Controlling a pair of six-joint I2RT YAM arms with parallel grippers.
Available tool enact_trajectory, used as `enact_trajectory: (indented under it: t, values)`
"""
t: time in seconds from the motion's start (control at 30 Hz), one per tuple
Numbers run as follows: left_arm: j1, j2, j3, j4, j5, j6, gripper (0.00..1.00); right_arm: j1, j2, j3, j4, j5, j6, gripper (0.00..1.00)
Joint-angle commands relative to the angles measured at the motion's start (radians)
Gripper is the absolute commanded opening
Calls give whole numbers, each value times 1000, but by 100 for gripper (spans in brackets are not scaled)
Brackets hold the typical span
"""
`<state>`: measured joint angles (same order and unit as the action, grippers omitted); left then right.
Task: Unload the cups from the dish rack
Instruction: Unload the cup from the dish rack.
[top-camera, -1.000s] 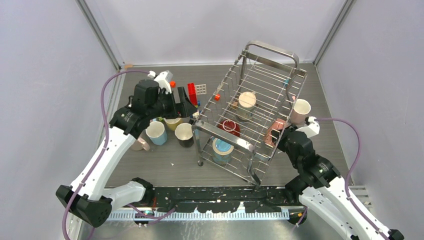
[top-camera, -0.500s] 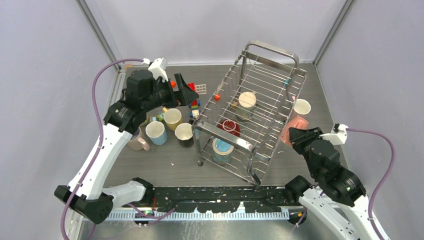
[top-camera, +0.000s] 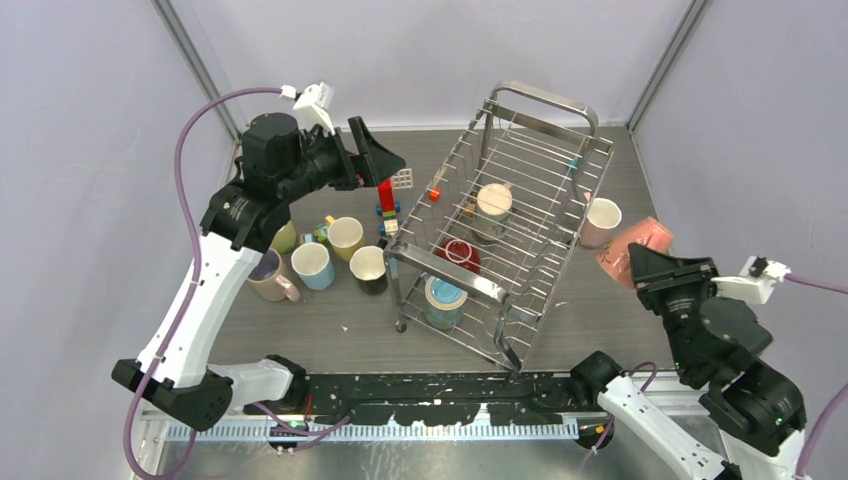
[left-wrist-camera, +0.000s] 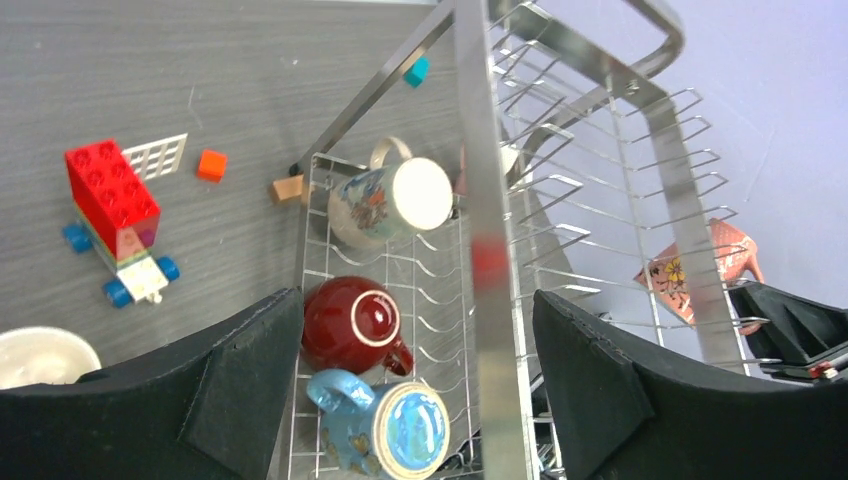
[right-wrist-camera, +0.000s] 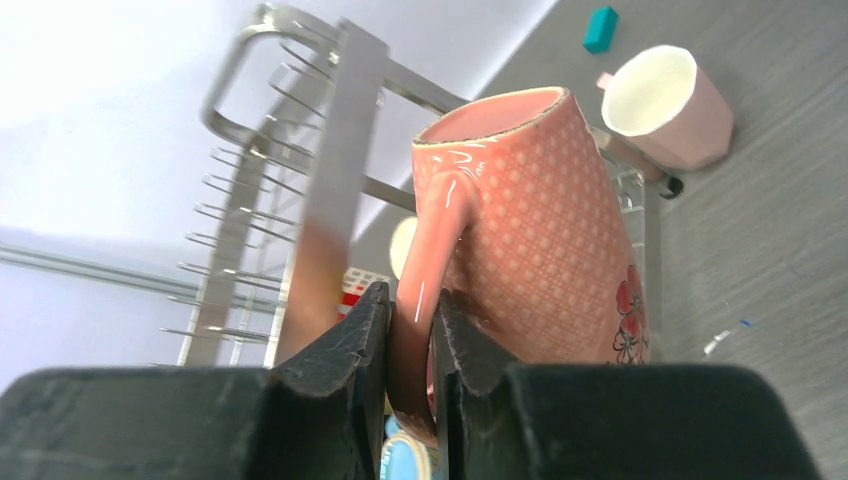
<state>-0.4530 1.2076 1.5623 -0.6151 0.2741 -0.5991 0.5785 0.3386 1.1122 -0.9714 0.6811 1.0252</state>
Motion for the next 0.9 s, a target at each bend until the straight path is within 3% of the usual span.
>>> enact_trajectory:
  t: [0.0,0.23,0.6,0.87]
  values:
    - [-51,30,103,72,4,38,86,-2,66,144,70,57,-16,1]
    - [-189,99,237,90,-65,132,86,-3,162,332,74,38,-53,1]
    - [-378,170,328,228,-103,311,86,-3,333,577,116,-52,-64,1]
    - [-503,201,285,368,-133,496,87,-2,463,677,237,-162,-32,1]
